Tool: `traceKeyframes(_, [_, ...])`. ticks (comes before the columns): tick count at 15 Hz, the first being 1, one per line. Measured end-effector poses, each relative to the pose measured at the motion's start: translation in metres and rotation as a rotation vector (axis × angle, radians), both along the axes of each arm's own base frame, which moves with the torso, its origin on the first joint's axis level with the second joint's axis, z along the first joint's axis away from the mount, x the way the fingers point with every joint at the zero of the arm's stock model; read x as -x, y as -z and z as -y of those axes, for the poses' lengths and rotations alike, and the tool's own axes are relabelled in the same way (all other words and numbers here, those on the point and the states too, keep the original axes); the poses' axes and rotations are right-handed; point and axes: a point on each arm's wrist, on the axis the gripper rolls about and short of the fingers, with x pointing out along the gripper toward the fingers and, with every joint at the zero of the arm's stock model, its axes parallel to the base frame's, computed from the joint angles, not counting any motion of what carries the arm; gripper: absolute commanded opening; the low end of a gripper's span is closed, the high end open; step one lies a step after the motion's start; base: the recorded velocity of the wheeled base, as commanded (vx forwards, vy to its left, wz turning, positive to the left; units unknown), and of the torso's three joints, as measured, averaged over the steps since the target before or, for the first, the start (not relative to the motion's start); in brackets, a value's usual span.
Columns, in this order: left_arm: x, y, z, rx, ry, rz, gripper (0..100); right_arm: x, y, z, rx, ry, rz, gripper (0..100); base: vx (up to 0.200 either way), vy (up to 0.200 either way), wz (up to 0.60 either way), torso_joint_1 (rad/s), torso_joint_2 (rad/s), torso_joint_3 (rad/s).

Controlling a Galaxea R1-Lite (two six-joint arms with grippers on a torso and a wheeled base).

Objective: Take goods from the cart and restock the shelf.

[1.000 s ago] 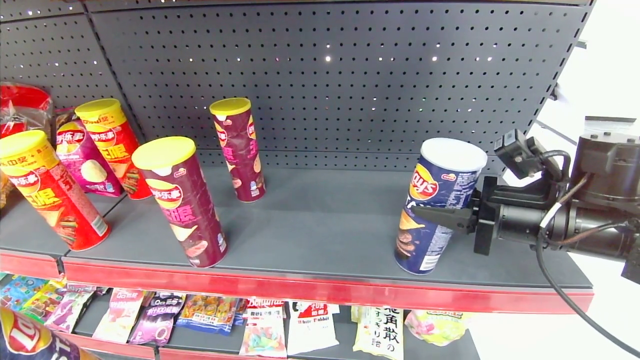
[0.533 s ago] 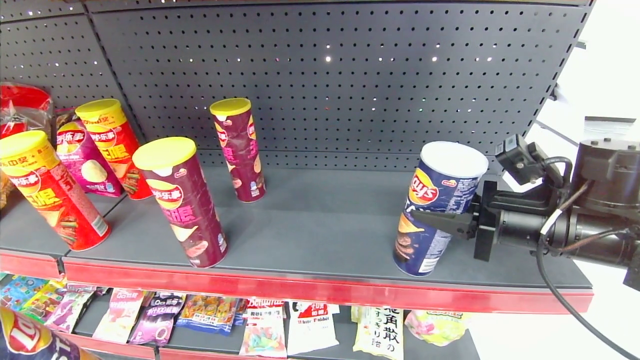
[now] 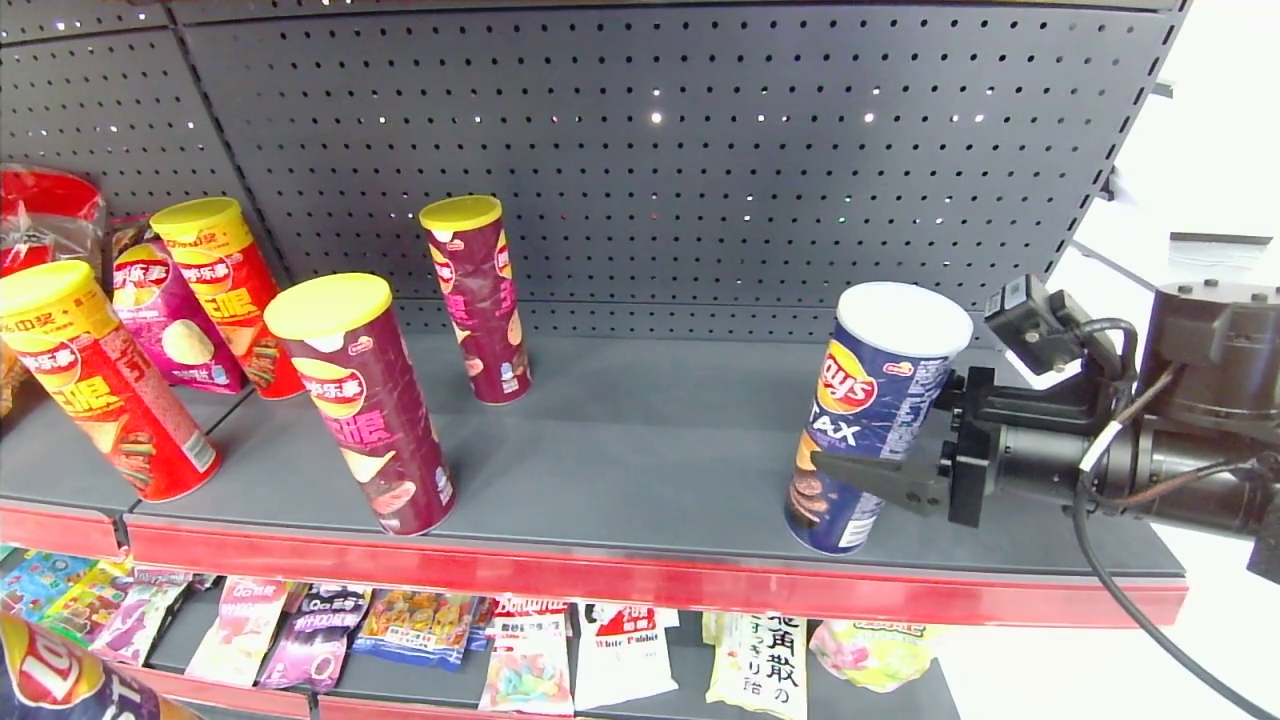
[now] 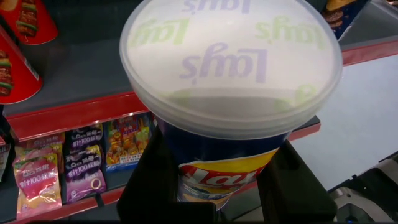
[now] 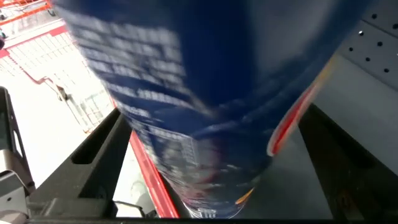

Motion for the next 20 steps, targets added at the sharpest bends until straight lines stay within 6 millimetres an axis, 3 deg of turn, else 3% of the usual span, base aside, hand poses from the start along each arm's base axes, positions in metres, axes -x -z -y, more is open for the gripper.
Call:
traceKeyframes(3, [0.000, 0.000, 0.000, 0.001, 0.007, 0.000, 0, 0.009, -0.002, 0.008, 0.002, 0.058, 0.010, 100, 0.000, 0.000, 0.00, 0.000, 0.00, 0.000])
traceKeyframes(7, [0.000, 0.000, 0.000, 0.002, 0.017, -0.001, 0, 0.047, -0.001, 0.025, -0.010, 0.117, 0.007, 100, 0.000, 0.000, 0.00, 0.000, 0.00, 0.000])
traceKeyframes(10, [0.000, 0.000, 0.000, 0.002, 0.018, -0.003, 0, 0.088, 0.004, 0.040, -0.040, 0.232, 0.008, 100, 0.000, 0.000, 0.00, 0.000, 0.00, 0.000])
traceKeyframes(16, [0.000, -0.002, 0.000, 0.003, 0.017, 0.005, 0, 0.174, 0.008, 0.079, -0.016, 0.740, 0.023, 100, 0.000, 0.000, 0.00, 0.000, 0.00, 0.000])
traceKeyframes(20, [0.000, -0.002, 0.000, 0.002, 0.021, 0.003, 0, 0.247, 0.002, 0.104, 0.073, 0.951, -0.056, 100, 0.000, 0.000, 0.00, 0.000, 0.00, 0.000])
